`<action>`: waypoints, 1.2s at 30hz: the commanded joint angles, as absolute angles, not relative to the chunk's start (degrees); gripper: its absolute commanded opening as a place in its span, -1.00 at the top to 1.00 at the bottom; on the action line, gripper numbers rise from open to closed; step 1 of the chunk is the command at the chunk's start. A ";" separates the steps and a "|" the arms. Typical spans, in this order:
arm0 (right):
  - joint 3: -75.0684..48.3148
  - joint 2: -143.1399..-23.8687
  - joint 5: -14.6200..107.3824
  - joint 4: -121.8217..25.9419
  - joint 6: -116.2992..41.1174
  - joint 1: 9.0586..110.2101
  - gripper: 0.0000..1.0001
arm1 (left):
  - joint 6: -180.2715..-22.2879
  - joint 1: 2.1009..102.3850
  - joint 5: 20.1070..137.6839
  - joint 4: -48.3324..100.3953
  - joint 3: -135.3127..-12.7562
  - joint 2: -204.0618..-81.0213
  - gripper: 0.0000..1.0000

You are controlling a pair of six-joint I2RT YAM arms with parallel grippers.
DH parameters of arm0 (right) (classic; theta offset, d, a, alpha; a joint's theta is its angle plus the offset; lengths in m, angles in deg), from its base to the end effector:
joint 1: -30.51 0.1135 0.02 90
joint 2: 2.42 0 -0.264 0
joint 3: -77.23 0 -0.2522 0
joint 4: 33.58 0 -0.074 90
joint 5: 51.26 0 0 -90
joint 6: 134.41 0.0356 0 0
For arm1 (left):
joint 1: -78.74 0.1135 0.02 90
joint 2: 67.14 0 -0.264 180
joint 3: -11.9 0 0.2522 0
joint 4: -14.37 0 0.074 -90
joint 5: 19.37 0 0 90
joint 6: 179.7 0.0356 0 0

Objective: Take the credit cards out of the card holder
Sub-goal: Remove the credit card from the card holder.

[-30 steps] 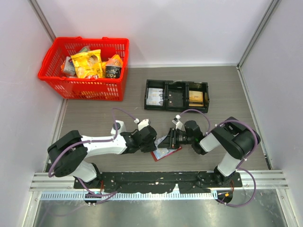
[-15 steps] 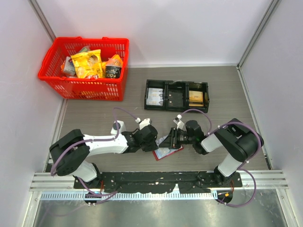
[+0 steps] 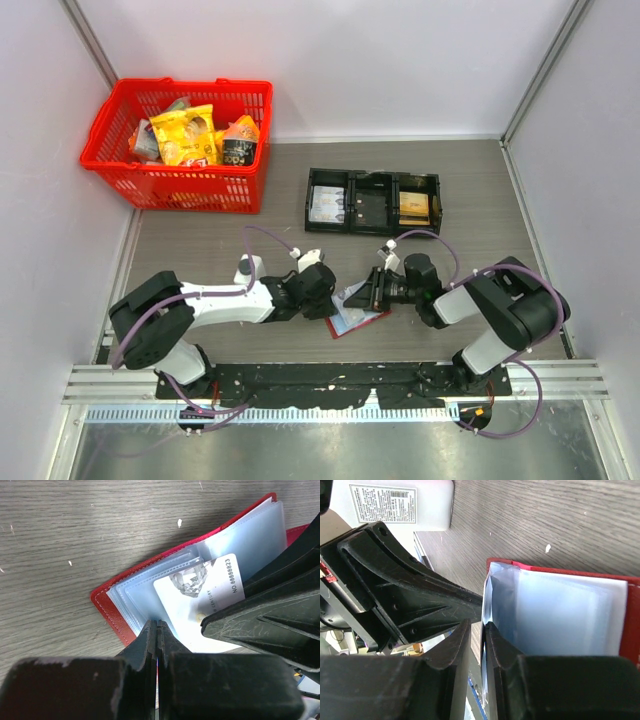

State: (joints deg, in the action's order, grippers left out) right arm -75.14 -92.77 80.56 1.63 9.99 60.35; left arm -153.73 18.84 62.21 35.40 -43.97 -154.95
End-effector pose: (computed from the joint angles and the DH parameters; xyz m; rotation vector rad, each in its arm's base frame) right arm 0.1845 0.1332 0.1069 -0.0316 2.3489 1.5797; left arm 0.1498 -0.2480 0.1567 -0.1595 2.6250 -0.6862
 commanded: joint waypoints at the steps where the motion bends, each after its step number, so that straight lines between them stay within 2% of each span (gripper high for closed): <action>1: -75.47 -89.70 84.44 6.71 10.97 58.37 0.55 | -151.75 18.80 61.32 41.58 -42.73 -158.28 1.00; 12: -75.83 -88.47 83.57 -0.05 7.19 54.94 0.69 | -151.58 18.80 61.58 41.41 -42.82 -158.63 1.00; 21: -75.39 -84.69 80.84 -9.02 2.62 53.89 0.70 | -151.49 18.80 62.11 40.44 -42.73 -157.49 1.00; 27: -75.04 -83.64 79.52 -12.00 1.13 53.89 0.71 | -150.96 18.80 62.11 38.33 -44.22 -152.66 0.87; 31: -74.68 -81.97 78.12 -14.64 0.07 53.89 0.71 | -150.96 18.80 63.77 34.40 -45.81 -151.95 0.61; 36: -74.68 -81.79 77.76 -15.09 0.16 53.89 0.73 | -150.17 18.71 66.85 31.39 -50.28 -156.86 0.58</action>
State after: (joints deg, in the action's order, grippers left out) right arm -75.82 -83.31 78.62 -14.94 1.61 54.10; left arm -151.98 18.84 64.15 35.51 -45.07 -154.51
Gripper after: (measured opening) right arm 0.140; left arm 0.209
